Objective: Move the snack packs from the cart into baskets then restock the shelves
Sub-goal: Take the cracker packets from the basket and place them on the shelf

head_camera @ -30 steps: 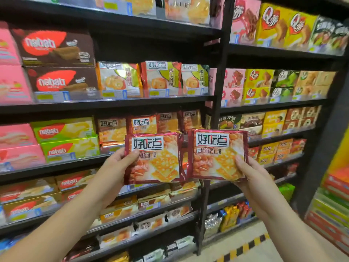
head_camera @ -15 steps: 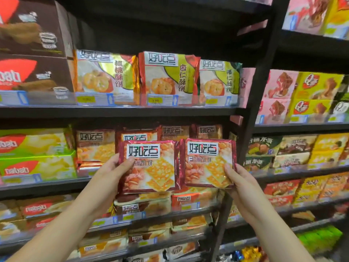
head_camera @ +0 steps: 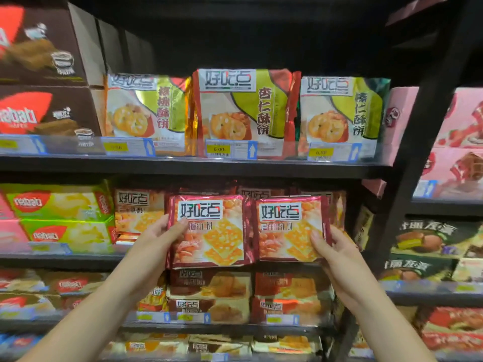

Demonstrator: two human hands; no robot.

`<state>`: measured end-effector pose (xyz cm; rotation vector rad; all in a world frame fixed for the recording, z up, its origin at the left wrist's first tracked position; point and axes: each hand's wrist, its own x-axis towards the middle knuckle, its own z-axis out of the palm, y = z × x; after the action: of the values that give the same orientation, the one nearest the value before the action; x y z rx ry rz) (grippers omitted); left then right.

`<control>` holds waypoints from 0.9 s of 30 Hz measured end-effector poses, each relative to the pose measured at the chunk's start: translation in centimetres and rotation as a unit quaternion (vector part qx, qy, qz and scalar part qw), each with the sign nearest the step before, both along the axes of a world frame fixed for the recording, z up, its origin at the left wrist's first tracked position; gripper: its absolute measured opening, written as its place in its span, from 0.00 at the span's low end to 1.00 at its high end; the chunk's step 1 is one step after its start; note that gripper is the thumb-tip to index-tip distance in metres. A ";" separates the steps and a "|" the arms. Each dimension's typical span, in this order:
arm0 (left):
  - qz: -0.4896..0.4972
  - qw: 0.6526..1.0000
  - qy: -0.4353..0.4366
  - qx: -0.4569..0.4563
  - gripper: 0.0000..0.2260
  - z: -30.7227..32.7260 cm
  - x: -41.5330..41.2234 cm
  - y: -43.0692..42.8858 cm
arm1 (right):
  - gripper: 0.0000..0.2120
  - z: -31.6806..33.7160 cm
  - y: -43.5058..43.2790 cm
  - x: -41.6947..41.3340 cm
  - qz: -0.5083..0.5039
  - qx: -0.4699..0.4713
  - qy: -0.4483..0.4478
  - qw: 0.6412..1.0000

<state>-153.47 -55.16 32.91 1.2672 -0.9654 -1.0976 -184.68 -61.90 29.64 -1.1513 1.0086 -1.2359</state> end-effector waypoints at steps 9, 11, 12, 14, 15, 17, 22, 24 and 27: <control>0.051 0.999 -0.001 -0.006 0.14 -0.2 -1.9 0.1 | 0.12 -0.4 -6.9 3.5 -0.013 -0.053 0.049 0.997; 0.056 0.998 0.007 -0.007 0.14 -0.4 -2.0 0.3 | 0.13 -0.8 -7.7 4.4 -0.014 -0.056 0.075 0.996; 0.057 0.998 0.010 -0.006 0.15 -0.5 -1.9 0.3 | 0.14 -1.1 -7.9 4.7 -0.019 -0.058 0.088 0.994; 0.059 0.998 0.009 -0.008 0.16 -0.6 -1.7 0.5 | 0.13 -1.7 -8.2 4.9 -0.032 -0.069 0.134 0.988; 0.058 0.998 0.006 -0.011 0.17 -0.7 -1.6 0.6 | 0.11 -1.9 -8.1 5.0 -0.043 -0.080 0.172 0.981; 0.059 0.998 0.005 -0.014 0.18 -0.8 -1.5 0.7 | 0.11 -2.1 -8.0 4.9 -0.058 -0.123 0.241 0.961; 0.057 0.998 -0.004 -0.016 0.19 -0.8 -1.5 0.6 | 0.09 -2.4 -8.5 4.8 -0.102 -0.234 0.379 0.890; 0.060 0.998 -0.009 -0.020 0.17 -0.8 -1.7 0.3 | 0.11 -2.8 -8.7 4.6 -0.132 -0.235 0.431 0.861; 0.053 0.998 -0.021 -0.019 0.15 -1.0 -2.2 0.1 | 0.12 -2.9 -8.6 4.7 -0.147 -0.230 0.458 0.846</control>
<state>-155.62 -55.11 31.87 1.2994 -0.9353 -0.9703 -179.94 -70.55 26.72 -2.1386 1.6894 -1.1902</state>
